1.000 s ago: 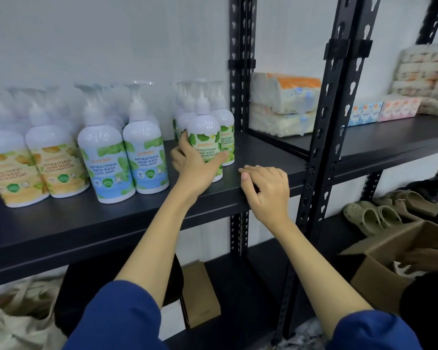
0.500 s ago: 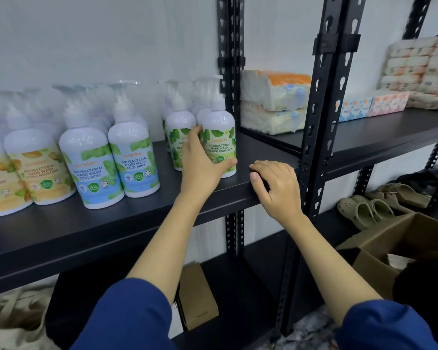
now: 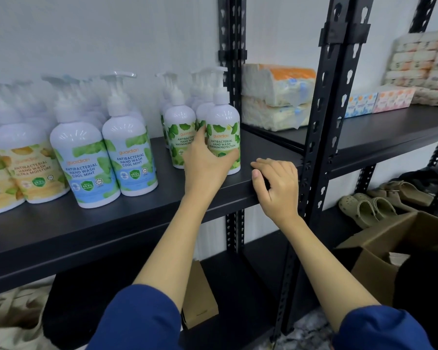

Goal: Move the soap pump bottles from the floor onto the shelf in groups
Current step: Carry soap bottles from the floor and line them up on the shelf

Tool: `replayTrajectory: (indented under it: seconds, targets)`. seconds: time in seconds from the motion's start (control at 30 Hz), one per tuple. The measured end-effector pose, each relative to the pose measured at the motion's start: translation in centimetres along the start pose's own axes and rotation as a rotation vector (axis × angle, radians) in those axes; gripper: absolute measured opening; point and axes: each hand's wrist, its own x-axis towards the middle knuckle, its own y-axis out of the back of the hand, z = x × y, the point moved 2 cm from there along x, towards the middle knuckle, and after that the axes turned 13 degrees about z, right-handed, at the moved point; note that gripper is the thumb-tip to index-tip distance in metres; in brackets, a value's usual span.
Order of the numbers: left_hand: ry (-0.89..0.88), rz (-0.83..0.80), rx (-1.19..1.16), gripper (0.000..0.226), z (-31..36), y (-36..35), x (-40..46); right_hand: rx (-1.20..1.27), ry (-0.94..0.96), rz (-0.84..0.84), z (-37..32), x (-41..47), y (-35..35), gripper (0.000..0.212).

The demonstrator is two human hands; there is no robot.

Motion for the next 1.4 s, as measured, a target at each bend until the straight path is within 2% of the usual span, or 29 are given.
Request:
replayTrajectory:
  seconds: [0.17, 0.33, 0.47, 0.63, 0.73, 1.4]
  targets:
    - [0.017, 0.066, 0.004, 0.072, -0.5, 0.1, 0.2, 0.010, -0.005, 0.004, 0.0, 0.0, -0.1, 0.036]
    - [0.055, -0.010, -0.068, 0.078, -0.5, 0.8, 0.1, 0.010, -0.012, -0.001, 0.0, -0.1, -0.1, 0.036]
    - [0.081, -0.024, -0.137, 0.077, -0.5, 1.1, 0.1, 0.009, -0.016, 0.007, 0.0, -0.1, -0.1, 0.036]
    - [0.017, 0.010, -0.083, 0.078, -0.4, 0.6, 0.0, 0.010, -0.012, 0.019, 0.0, -0.1, 0.0, 0.035]
    - [-0.008, -0.024, -0.074, 0.085, -0.6, 0.5, 0.0, 0.012, -0.011, 0.015, 0.0, -0.1, 0.0, 0.036]
    - [0.033, -0.105, -0.089, 0.092, -0.8, 0.7, 0.1, 0.002, -0.032, -0.009, -0.2, 0.0, 0.2, 0.035]
